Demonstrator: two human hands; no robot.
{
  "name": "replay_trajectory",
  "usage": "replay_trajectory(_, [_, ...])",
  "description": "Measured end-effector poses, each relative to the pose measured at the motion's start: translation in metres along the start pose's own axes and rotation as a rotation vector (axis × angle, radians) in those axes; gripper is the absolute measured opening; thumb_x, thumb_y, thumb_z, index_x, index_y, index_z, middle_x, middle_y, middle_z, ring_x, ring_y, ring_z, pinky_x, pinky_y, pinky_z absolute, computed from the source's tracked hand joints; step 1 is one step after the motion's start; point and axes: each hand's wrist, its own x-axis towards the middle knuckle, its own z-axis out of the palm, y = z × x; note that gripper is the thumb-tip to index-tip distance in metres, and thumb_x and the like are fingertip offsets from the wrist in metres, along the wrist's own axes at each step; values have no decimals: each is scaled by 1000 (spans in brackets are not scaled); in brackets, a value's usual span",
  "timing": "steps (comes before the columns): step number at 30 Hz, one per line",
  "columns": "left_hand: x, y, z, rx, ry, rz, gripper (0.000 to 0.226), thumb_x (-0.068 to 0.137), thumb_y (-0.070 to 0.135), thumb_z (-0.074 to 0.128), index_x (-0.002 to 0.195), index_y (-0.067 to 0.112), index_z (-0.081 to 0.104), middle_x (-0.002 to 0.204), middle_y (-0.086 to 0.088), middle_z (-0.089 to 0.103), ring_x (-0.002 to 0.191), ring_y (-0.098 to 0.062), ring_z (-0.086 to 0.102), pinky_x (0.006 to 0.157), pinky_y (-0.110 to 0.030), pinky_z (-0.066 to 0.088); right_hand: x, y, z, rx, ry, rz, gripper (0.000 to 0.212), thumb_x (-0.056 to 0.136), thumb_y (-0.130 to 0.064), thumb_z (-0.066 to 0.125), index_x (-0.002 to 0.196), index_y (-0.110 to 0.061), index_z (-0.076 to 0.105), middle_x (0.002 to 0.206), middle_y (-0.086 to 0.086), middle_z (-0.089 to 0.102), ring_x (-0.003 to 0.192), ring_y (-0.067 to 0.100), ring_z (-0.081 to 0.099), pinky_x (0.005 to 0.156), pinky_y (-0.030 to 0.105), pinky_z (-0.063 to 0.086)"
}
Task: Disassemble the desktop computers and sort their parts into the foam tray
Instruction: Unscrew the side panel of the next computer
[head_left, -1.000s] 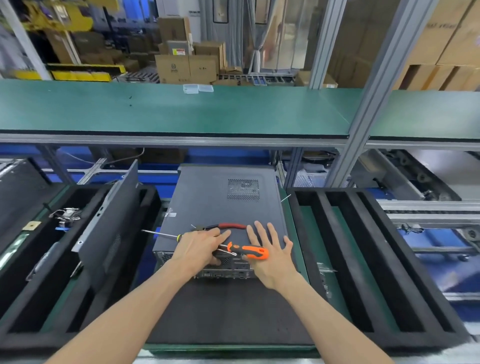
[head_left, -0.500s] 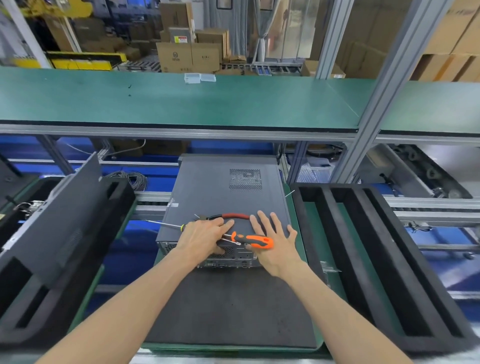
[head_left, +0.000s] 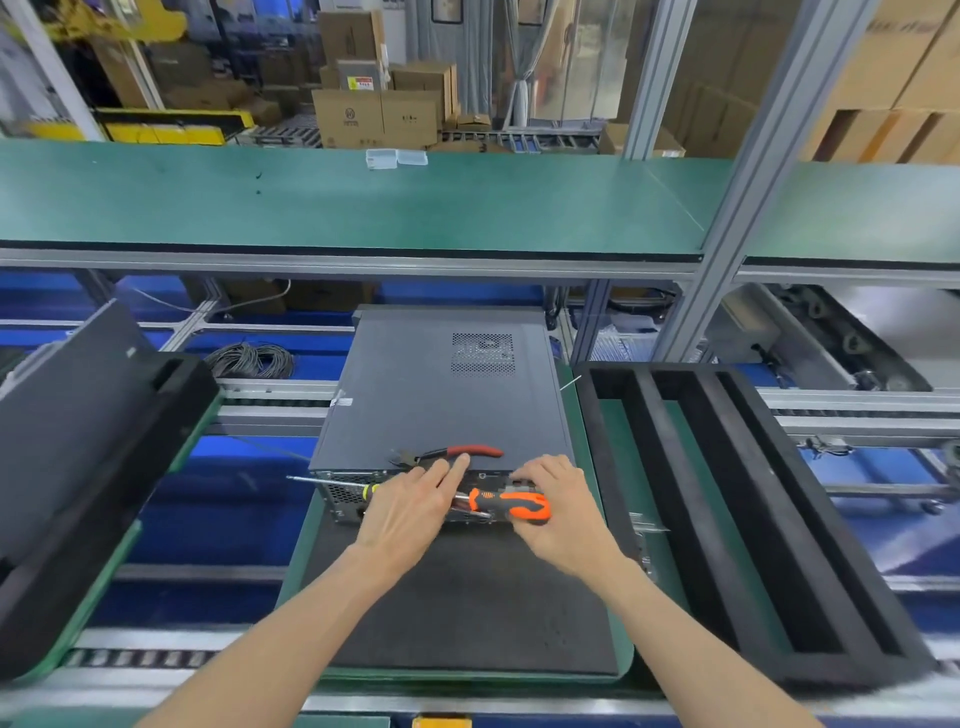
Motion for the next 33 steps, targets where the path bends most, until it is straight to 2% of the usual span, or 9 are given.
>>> replay_trajectory(3, [-18, 12, 7, -15, -4, -7, 89, 47, 2, 87, 133, 10, 64, 83, -1, 60, 60, -21, 59, 45, -32, 46, -17, -3, 6, -123, -39, -102, 31, 78, -23, 67, 108, -18, 63, 101, -6, 60, 89, 18, 58, 76, 29, 50])
replay_trajectory(6, [-36, 24, 14, -69, 22, 30, 62, 62, 5, 84, 120, 12, 66, 82, -1, 57, 62, -21, 58, 47, -34, 49, -30, -3, 14, -274, -206, -174, 23, 88, -28, 59, 109, -19, 62, 100, -4, 61, 83, 22, 63, 68, 33, 51])
replay_trajectory(9, [-53, 36, 24, -125, -34, 52, 43, 61, 8, 87, 95, 17, 63, 78, 1, 55, 63, -19, 58, 46, -32, 49, -41, -3, 23, -355, -383, -163, 31, 101, -46, 45, 117, -21, 55, 110, -5, 57, 88, 23, 65, 67, 36, 47])
replay_trajectory(14, [-67, 49, 44, -188, -241, 7, 51, 40, 8, 94, 83, 18, 66, 78, 2, 59, 64, -17, 61, 39, -28, 44, -53, 3, 42, -453, -552, -112, 42, 102, -53, 42, 126, -19, 45, 118, 2, 53, 104, 28, 62, 76, 42, 50])
replay_trajectory(17, [-71, 52, 60, -229, -431, -34, 40, 75, 13, 80, 108, 16, 59, 103, -1, 58, 90, -22, 61, 65, -33, 51, -58, 7, 53, -472, -590, -59, 49, 101, -56, 43, 128, -15, 45, 122, 7, 54, 109, 31, 59, 83, 44, 49])
replay_trajectory(20, [-75, 49, 81, -314, -530, -8, 27, 101, 27, 53, 124, 17, 42, 122, -4, 46, 111, -28, 51, 85, -39, 42, -64, 11, 61, -479, -619, -31, 49, 103, -54, 39, 131, -13, 44, 128, 10, 52, 115, 33, 55, 93, 44, 43])
replay_trajectory(25, [-77, 37, 94, -423, -577, -22, 44, 90, 61, 55, 117, 30, 40, 121, 5, 38, 110, -20, 42, 84, -37, 34, -75, 20, 67, -390, -586, 98, 32, 107, -41, 36, 125, -16, 42, 126, 7, 49, 115, 30, 50, 93, 42, 40])
replay_trajectory(30, [-85, 29, 99, -517, -568, -71, 66, 73, 74, 55, 125, 39, 35, 128, 14, 26, 111, -14, 36, 87, -35, 33, -77, 29, 65, -389, -532, 154, 28, 107, -38, 36, 125, -18, 43, 127, 5, 45, 114, 28, 43, 92, 41, 38])
replay_trajectory(33, [-84, 29, 99, -546, -500, -78, 59, 78, 75, 50, 123, 40, 34, 128, 16, 25, 110, -13, 36, 88, -35, 36, -77, 32, 64, -424, -499, 188, 30, 107, -40, 34, 127, -18, 42, 131, 5, 42, 116, 28, 40, 94, 42, 36])
